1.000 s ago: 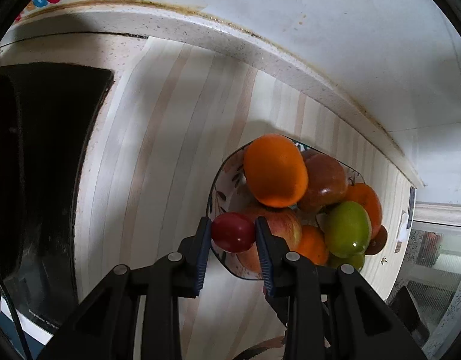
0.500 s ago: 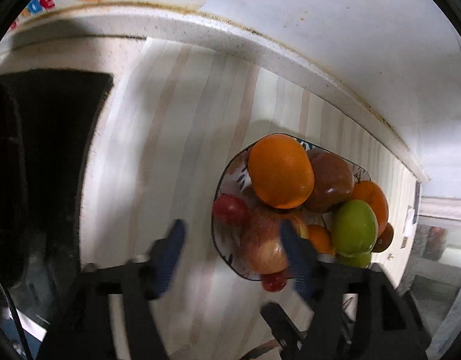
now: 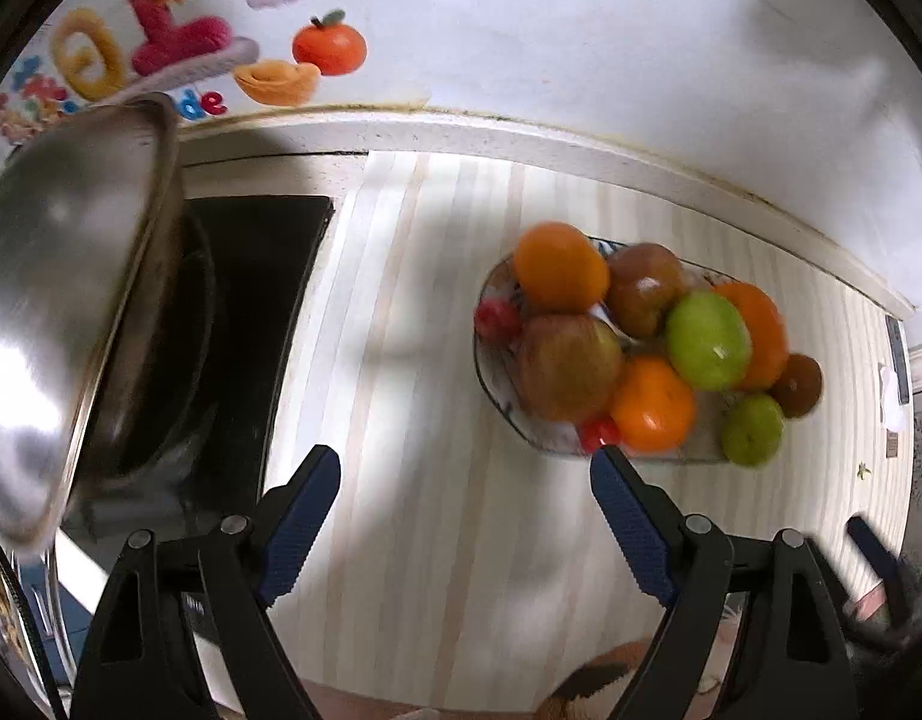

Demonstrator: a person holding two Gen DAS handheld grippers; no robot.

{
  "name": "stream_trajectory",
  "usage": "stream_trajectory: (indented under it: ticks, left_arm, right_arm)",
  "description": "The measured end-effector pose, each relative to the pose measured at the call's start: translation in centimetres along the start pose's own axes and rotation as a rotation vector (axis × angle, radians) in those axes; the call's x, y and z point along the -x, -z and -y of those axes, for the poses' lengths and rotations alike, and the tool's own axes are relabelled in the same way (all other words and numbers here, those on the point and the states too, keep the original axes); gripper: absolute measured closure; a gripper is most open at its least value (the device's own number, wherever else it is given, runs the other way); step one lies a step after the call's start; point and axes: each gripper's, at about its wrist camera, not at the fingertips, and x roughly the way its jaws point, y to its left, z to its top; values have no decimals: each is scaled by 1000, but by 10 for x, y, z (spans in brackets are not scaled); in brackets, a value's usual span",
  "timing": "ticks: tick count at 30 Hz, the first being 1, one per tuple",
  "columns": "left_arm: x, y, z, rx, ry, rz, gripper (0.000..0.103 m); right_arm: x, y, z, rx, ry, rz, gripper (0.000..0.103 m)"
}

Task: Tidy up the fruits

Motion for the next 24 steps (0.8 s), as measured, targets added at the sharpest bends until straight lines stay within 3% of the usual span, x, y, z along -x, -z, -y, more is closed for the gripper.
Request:
stream_trajectory:
  ticks: [5, 15, 24]
  left_arm:
    - [32, 30, 15, 12, -24, 62, 18]
    - [89, 63, 35, 13, -56, 194, 18]
    - [156, 115, 38, -27, -14, 312, 18]
  right_arm:
    - [34, -1, 13, 50, 30, 70, 4]
    - [81, 13, 29, 101, 1, 126, 4]
    - [164, 51, 30, 103, -9, 241, 4]
